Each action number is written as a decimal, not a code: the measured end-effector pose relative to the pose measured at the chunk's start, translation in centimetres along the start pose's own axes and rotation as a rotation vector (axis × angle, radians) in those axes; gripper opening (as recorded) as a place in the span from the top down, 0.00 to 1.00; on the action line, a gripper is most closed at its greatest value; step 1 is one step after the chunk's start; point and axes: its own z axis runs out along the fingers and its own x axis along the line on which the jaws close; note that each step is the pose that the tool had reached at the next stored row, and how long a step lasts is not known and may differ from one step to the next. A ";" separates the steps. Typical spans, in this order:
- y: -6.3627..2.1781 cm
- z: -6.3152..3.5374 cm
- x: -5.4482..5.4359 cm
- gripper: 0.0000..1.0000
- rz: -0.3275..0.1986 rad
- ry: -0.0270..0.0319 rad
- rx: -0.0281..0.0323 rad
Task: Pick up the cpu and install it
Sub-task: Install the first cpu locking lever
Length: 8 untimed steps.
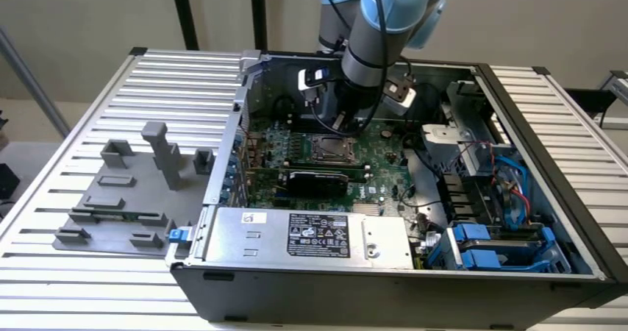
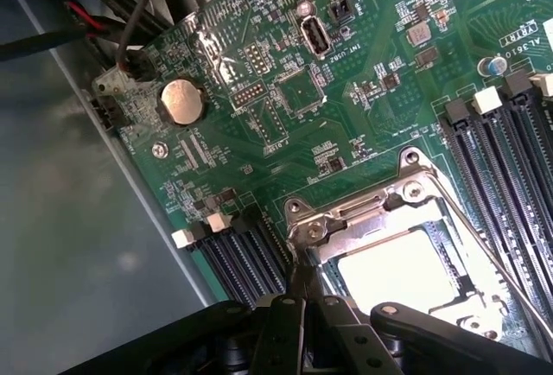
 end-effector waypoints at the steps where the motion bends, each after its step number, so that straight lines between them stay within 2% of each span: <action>1: -0.01 -0.13 0.0 0.89 0.000 -0.0004 0.0008; 5: -0.01 -0.71 -0.1 0.89 0.001 -0.0017 0.0039; 8: 0.00 -0.72 -0.1 0.89 0.001 -0.0017 0.0046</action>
